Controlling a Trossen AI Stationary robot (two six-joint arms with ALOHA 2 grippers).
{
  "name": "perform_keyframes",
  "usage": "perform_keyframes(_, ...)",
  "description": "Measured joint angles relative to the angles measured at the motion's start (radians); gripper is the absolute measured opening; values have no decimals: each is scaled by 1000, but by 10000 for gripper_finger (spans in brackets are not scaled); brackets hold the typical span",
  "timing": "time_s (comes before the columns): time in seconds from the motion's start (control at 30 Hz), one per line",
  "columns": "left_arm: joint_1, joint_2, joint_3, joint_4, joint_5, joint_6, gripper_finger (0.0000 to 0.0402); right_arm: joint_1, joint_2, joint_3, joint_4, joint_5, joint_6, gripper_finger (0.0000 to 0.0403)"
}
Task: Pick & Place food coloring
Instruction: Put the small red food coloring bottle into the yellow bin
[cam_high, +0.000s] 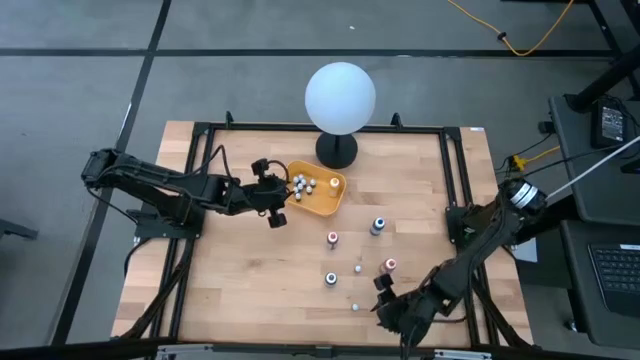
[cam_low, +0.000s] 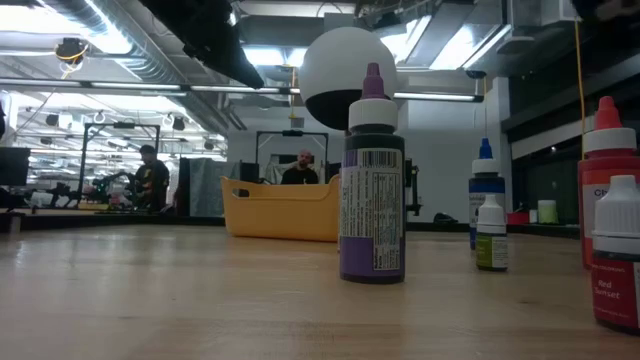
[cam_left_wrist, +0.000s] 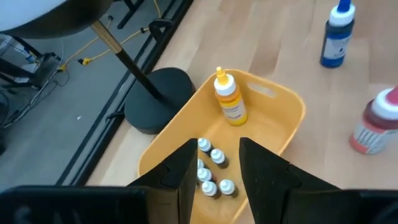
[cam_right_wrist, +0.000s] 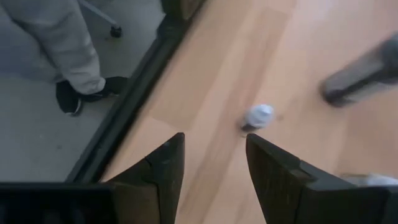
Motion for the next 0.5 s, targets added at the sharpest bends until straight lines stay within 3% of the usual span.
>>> perform_keyframes(0.2,-89,0,37,4,-62,-88,110,-8,99,0,38,2,58,172)
perform_keyframes(0.5,-224,0,119,3,-264,-117,106,-67,217,-1,86,7,246,177)
